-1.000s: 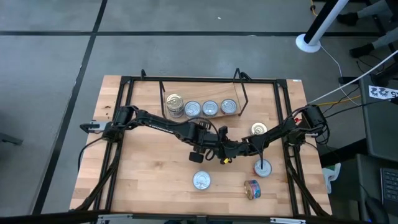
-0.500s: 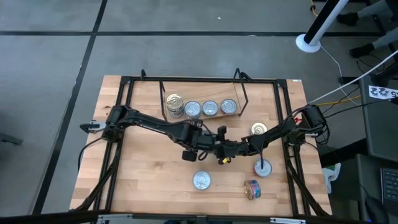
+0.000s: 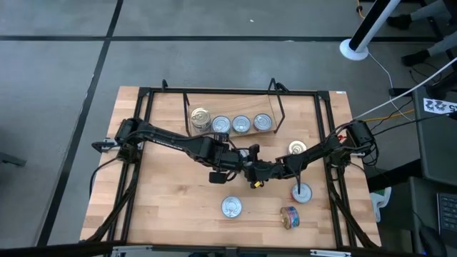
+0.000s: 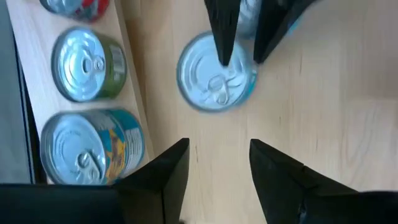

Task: Stack canned seafood by type on shelf
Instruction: Stack the yellow blue tuna can on top of the other yellow blue tuna cans on the shelf

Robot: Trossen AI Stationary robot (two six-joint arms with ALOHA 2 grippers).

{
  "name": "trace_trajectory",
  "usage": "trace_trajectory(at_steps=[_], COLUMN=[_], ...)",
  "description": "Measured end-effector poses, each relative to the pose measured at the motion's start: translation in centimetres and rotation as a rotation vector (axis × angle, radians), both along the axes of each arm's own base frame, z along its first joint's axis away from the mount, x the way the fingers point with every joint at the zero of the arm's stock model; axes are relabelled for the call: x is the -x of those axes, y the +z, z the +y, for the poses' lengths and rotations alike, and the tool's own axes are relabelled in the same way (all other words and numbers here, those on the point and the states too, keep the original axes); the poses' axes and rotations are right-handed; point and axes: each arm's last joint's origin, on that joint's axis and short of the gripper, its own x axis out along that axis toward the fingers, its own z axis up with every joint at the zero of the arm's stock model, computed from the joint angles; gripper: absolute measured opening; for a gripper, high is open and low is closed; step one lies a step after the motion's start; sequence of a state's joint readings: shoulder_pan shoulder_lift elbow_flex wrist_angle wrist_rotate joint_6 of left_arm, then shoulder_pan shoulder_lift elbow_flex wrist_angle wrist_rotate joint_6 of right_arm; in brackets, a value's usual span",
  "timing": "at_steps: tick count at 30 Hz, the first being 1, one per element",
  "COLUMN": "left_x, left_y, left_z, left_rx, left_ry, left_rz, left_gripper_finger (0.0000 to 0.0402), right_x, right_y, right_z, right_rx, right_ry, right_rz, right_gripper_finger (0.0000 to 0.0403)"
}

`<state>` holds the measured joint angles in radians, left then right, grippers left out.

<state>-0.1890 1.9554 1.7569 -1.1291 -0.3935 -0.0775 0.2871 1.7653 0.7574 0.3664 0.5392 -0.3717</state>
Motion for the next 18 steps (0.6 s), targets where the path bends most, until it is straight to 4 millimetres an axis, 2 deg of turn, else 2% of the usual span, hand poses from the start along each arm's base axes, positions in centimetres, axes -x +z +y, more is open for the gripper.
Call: trace_trajectory(at_steps=[13,18], left_x=[-0.29,-0.75], left_y=[-0.2,-0.18], left_z=[-0.08,0.01], left_rx=[0.006,0.083], left_ry=[0.002,-0.013], left_rz=[-0.015,-0.044], left_gripper_finger=[0.0162,0.0162], right_x=[0.01,0.09], right_y=[0.0,0.45], right_z=[0.01,0.05], right_rx=[0.0,-0.011], right_ry=[0.0,0.005], right_rz=[0.001,-0.01], right_gripper_finger=[0.016,0.016])
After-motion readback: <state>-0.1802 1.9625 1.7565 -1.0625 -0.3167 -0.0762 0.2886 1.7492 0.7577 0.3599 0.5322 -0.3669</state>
